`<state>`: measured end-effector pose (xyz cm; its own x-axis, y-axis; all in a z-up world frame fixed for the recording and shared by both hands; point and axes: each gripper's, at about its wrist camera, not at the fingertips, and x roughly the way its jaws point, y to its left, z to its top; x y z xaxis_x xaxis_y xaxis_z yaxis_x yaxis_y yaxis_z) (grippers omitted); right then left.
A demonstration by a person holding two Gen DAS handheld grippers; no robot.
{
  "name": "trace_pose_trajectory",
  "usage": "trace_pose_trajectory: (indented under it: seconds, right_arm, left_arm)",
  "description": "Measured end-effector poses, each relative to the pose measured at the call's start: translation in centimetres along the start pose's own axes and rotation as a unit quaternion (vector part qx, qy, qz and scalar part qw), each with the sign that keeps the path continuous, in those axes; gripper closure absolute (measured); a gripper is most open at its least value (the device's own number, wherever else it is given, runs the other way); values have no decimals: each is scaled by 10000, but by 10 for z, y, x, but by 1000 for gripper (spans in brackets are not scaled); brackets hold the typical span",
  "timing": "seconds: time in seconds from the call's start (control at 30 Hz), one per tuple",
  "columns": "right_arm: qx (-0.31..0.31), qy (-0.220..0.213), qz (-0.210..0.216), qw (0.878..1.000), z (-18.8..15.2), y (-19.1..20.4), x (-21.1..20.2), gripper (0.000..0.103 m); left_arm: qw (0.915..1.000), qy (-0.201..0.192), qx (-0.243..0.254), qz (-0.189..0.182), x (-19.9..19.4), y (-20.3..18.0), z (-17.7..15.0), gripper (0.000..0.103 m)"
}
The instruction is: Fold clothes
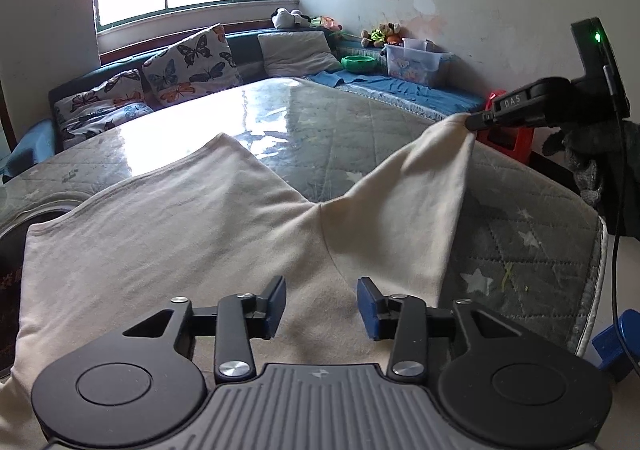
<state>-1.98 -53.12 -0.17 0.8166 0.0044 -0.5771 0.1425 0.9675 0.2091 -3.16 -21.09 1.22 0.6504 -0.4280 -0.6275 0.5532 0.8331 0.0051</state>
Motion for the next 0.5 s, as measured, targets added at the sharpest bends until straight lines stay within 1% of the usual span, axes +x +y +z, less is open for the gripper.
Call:
trace_pose_trajectory:
  seconds: [0.17,0.33,0.4,0.5]
  right_arm:
    - [51,176,-60,9998,-5,-4,10,99]
    - [215,267,-66,9994,-14,-12,15,87]
    - [220,298,5,9993,-16,-13,16,80]
    - [157,264,-9,9995,-18,-10,19,77]
  left_arm:
    - [10000,-21,-5,22,-2,2,1,60]
    - [10000,-8,39,19,0,-1,3,60]
    - [10000,5,48,29,3,-3,5,60]
    - [10000,26,27,42,6,-5,8,60]
